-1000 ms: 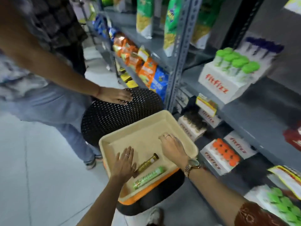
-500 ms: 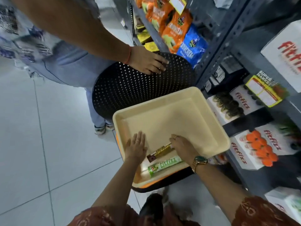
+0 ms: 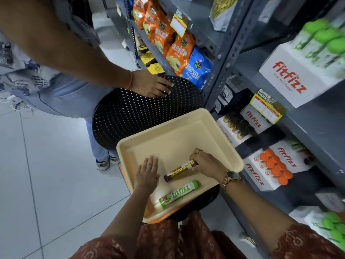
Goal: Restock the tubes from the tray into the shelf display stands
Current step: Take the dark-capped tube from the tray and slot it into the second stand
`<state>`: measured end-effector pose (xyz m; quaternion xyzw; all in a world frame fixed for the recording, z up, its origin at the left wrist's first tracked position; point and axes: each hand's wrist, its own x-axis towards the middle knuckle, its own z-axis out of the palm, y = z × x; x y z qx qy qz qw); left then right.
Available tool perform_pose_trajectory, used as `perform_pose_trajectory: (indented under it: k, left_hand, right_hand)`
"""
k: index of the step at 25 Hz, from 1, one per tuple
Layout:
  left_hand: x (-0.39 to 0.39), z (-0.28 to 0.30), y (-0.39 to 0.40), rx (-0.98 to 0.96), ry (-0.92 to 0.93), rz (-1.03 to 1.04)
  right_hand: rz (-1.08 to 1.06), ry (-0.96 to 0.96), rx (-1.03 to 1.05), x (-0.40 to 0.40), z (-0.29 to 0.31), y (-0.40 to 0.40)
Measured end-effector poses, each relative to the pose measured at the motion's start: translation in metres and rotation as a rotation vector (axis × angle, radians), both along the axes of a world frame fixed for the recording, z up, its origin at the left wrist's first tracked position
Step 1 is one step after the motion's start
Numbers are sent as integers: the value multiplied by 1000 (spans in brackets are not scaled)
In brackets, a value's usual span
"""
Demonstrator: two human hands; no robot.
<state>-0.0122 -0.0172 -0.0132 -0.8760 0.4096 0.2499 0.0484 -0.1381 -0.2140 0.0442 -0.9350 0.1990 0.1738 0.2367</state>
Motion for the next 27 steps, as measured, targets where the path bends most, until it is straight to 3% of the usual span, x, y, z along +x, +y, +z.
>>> perform_pose_trajectory:
  k: [5,12,21,27]
  left_hand:
    - [6,44,-36,-117,-51,-73]
    - [-38,127,-133,-386,-126,-377]
    - [-181,197,-249,-700,-68,-793]
    - [-298,219,-274,-770,36,-992]
  right_hand:
    - [-65,-74,-63,-23,50,-12]
    - [-312,-237,-193,-114,159,-53]
    - [-692,-328,-429,-277,284,-80]
    - [-876,-208,-555,-380,329,-71]
